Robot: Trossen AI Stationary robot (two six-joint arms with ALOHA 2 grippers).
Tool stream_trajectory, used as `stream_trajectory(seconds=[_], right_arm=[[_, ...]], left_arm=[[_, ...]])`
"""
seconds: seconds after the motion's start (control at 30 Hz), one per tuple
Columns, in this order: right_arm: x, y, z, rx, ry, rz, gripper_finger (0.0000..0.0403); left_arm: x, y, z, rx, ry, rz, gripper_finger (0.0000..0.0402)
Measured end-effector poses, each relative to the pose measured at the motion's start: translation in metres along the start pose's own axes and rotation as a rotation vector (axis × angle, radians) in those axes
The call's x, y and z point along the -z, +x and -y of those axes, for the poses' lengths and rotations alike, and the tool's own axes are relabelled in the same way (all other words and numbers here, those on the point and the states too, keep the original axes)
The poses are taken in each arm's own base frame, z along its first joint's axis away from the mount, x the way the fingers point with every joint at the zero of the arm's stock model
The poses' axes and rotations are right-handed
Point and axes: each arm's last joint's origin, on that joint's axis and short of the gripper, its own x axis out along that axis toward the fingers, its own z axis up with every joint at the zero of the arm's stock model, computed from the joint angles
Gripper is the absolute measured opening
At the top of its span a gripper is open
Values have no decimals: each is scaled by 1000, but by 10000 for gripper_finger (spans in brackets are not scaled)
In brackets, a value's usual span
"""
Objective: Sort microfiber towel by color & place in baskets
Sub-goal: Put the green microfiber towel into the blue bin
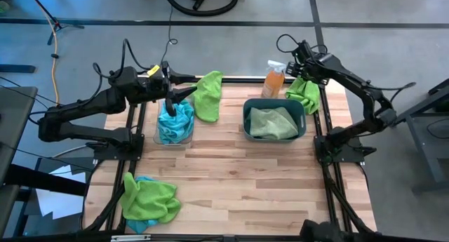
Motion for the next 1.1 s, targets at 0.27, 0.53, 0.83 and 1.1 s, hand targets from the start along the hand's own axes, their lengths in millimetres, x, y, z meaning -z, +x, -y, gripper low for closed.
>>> stream_trajectory(seconds=[0.27, 0.53, 0.83, 1.1], right_arm=[[25, -48, 15, 48, 32, 111, 279], [33, -49, 34, 190, 87, 90, 279], [68, 5, 53, 191, 187, -50, 279], [86, 33, 59, 186, 239, -22, 279]], left_arm=[[0, 0, 0, 0, 62, 0, 184], [0, 0, 0, -1, 115, 0, 184], [-1, -2, 0, -3, 114, 6, 184], [-1, -3, -3, -17, 107, 4, 184]])
